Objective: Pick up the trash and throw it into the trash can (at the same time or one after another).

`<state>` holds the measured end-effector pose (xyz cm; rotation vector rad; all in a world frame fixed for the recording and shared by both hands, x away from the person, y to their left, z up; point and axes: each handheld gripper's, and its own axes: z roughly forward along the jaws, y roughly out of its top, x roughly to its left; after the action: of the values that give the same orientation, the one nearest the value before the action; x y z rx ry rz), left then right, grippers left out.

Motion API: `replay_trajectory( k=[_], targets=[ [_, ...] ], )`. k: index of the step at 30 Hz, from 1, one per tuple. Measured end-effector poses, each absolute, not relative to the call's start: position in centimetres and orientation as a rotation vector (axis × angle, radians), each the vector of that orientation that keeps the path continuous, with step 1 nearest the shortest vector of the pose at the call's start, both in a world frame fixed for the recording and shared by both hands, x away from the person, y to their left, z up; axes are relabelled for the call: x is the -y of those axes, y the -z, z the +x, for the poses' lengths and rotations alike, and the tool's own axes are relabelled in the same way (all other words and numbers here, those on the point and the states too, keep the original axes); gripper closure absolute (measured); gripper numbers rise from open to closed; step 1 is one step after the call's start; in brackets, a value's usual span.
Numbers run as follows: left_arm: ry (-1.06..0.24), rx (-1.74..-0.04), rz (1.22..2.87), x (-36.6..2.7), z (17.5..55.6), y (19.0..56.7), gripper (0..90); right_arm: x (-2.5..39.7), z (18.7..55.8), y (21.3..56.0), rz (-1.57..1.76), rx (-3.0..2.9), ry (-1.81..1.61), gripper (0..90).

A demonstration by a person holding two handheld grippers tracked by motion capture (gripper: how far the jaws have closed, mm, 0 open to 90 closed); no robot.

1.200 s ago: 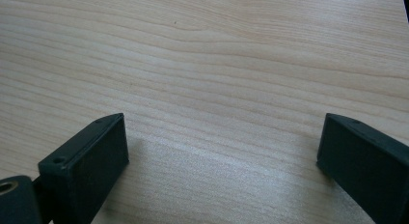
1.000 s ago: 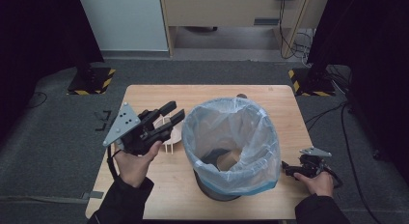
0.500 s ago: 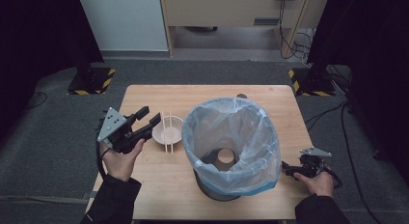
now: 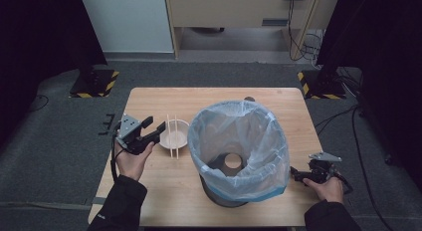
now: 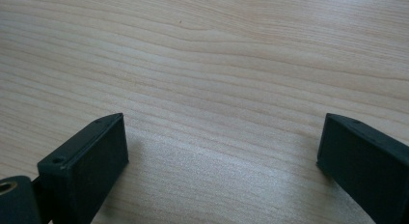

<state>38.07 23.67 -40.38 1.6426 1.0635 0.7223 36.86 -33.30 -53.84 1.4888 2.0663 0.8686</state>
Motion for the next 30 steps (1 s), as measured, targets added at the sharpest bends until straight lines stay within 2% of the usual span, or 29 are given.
replay_trajectory(
  k=[9, 19, 30],
  targets=[
    [-0.706, -1.138, 1.721, -23.1, 39.9, 43.7, 45.8, 33.2, 36.8, 53.9, 1.482, -2.070, -0.872, 4.2],
    [-0.672, -1.213, 1.801, -22.6, 41.6, 46.7, 50.1, 33.2, 36.8, 53.9, 1.482, -2.071, -0.872, 4.2],
    [-0.637, -1.269, 1.861, -22.5, 42.6, 48.8, 54.6, 33.2, 36.8, 53.9, 1.482, -2.070, -0.872, 4.2]
  ],
)
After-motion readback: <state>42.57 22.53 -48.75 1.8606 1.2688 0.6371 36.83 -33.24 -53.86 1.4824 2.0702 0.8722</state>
